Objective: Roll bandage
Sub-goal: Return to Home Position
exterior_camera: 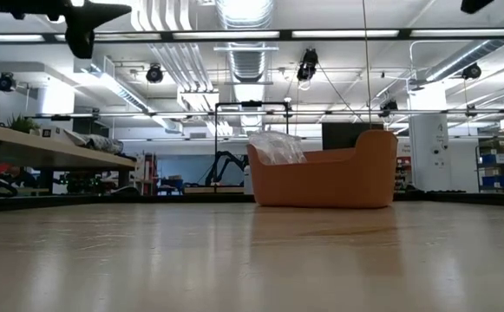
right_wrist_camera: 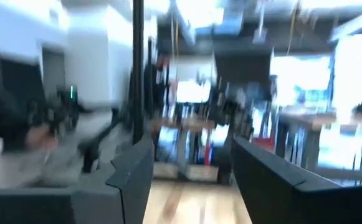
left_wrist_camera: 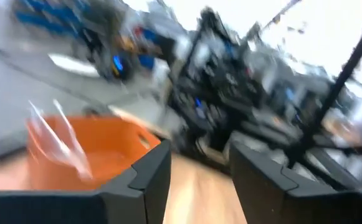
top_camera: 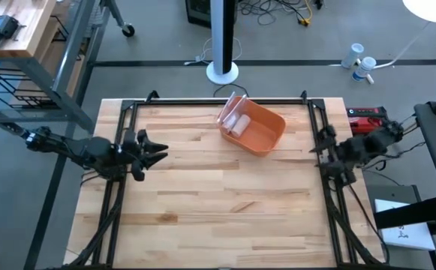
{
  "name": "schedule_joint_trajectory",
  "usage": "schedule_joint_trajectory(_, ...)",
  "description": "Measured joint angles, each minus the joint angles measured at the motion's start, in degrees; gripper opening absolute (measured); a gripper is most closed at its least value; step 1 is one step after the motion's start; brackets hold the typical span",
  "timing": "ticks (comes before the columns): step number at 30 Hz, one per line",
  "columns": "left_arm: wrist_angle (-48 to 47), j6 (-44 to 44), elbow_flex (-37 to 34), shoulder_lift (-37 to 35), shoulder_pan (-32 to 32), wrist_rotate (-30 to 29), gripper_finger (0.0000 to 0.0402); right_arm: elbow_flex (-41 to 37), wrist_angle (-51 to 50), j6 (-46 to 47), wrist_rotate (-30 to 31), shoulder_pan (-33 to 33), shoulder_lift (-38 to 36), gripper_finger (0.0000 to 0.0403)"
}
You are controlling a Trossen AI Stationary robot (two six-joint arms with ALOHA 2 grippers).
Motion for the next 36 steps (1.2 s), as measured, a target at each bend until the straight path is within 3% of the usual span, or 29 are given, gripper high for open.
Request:
schedule_joint_trajectory(2,7.1,3.0,-2.9,-1.0,0.0,-4.0,0.0156,-1.0,1.7,-0.7,3.2,-0.1,0.4,0.0208)
schedule_joint_trajectory(6,25.5,10.5,-10.7,-2.8,0.1,-11.2,0.0166,-3.2,4.3,5.1,3.6,-0.3,1.3,0.0211)
schedule_joint_trajectory(9,40.5,16.6,-18.8,-3.8,0.2,-12.0,0.0173,-8.3,6.5,7.9,1.0,-0.3,0.7,0.0214)
schedule_joint_trajectory(11,47.9,18.5,-24.2,-4.0,0.2,-12.1,0.0176,-12.1,14.1,8.0,-0.7,-0.2,0.2,0.0216)
schedule_joint_trajectory(16,38.9,24.7,-22.0,-3.7,0.3,-12.8,0.0181,-21.5,28.9,3.0,4.2,-0.3,0.3,0.0223)
schedule_joint_trajectory(19,39.5,25.8,-22.7,-3.2,0.3,-18.1,0.0183,-23.7,35.5,-0.5,5.9,-0.5,0.2,0.0229)
schedule_joint_trajectory(27,34.7,22.1,-24.2,-2.7,0.3,-22.5,0.0167,-23.7,31.1,0.3,8.7,-0.8,0.4,0.0243)
schedule_joint_trajectory(36,31.6,23.1,-24.2,-0.6,0.2,-22.3,0.0151,-23.7,14.1,10.8,8.6,-0.8,1.4,0.0229)
